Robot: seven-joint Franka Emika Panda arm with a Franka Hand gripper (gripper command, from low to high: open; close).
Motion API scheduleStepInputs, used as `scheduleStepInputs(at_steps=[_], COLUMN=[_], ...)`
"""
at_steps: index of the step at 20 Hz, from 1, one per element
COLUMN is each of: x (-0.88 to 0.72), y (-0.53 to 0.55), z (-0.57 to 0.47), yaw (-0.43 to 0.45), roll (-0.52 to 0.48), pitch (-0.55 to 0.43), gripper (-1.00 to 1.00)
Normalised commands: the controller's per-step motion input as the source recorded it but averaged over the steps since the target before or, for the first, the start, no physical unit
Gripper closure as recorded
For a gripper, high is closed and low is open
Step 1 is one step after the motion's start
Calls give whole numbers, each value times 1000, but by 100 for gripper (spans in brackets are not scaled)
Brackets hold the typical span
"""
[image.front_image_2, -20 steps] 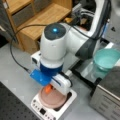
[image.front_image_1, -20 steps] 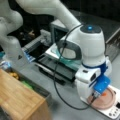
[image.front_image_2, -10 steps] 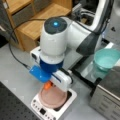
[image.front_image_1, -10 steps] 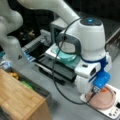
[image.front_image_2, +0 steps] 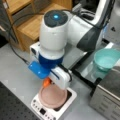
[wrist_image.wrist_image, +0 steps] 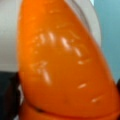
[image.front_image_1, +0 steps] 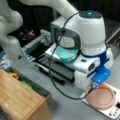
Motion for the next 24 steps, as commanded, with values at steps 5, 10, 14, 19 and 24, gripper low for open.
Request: scheduleStepInputs(at_steps=[5,10,14,19,24], x=[209,193,165,131,74], y=[65,52,15,-73,-140], z=[238,222,299,367,309], yaw=[-307,-406,-419,-422,-415], roll=[89,140,136,105,68], pitch=[179,130,94,125,202], gripper=[100,100,100,100,100])
